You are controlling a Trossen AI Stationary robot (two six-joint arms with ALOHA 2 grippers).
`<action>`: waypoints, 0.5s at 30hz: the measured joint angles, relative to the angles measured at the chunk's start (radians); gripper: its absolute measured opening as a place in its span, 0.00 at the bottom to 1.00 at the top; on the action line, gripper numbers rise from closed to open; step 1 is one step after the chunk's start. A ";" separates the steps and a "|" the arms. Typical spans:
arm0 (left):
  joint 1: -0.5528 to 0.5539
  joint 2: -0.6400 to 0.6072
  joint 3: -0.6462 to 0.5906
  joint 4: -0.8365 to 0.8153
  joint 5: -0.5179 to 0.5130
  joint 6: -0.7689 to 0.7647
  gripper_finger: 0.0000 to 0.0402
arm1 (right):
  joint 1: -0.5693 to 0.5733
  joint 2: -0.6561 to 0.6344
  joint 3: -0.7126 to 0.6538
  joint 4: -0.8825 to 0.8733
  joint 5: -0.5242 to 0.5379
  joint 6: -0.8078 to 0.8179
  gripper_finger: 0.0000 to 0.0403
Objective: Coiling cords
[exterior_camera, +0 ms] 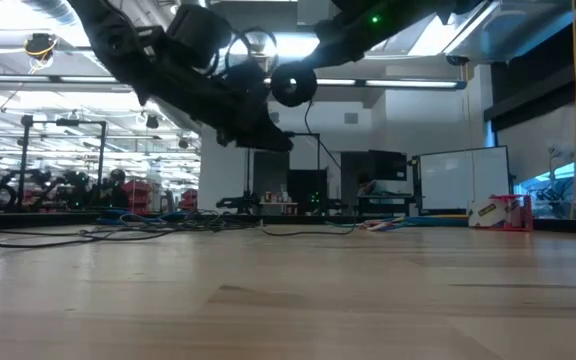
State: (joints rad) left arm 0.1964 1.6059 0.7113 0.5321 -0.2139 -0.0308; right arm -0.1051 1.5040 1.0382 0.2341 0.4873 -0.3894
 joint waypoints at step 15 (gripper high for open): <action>0.003 0.207 0.001 0.484 0.002 -0.052 0.38 | 0.000 0.000 0.000 0.027 0.000 -0.008 0.01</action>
State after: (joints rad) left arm 0.1991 1.8127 0.7120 1.0165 -0.2123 -0.0826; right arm -0.1055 1.5040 1.0382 0.2607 0.4870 -0.3973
